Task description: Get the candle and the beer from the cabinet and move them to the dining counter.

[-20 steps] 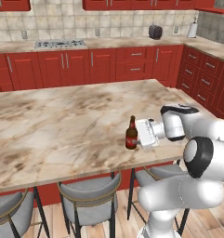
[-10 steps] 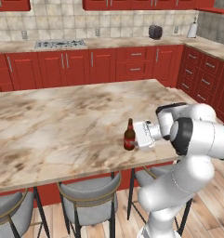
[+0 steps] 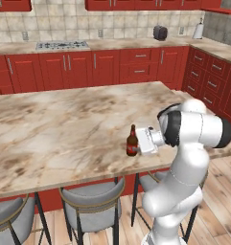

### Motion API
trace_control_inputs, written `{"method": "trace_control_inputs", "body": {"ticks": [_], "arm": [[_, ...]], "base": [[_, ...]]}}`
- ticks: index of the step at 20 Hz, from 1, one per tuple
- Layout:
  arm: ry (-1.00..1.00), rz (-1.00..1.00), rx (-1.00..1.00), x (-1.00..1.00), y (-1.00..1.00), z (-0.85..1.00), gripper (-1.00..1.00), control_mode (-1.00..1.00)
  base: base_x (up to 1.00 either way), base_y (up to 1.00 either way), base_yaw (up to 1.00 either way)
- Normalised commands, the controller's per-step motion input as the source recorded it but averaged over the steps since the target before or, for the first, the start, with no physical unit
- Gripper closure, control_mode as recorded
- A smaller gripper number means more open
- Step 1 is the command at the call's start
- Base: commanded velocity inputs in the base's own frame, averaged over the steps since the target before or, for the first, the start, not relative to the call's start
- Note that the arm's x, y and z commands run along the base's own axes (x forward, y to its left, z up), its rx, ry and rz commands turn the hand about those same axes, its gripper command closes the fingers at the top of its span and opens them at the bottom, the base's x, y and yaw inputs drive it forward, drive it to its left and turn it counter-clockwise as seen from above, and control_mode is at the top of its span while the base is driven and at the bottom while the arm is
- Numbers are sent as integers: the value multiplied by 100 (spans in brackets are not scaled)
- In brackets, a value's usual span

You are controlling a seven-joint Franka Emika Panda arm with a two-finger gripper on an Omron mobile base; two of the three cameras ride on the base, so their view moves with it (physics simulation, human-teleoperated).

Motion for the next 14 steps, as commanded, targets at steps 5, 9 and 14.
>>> {"method": "trace_control_inputs", "body": {"ticks": [5, 9, 14], "arm": [[0, 0, 0, 20, 0, -24, 100, -100], [0, 0, 0, 21, 0, -21, 100, -100], [0, 0, 0, 25, 0, -19, 100, -100]], "base": [[0, 0, 0], [0, 0, 0], [0, 0, 0]]}}
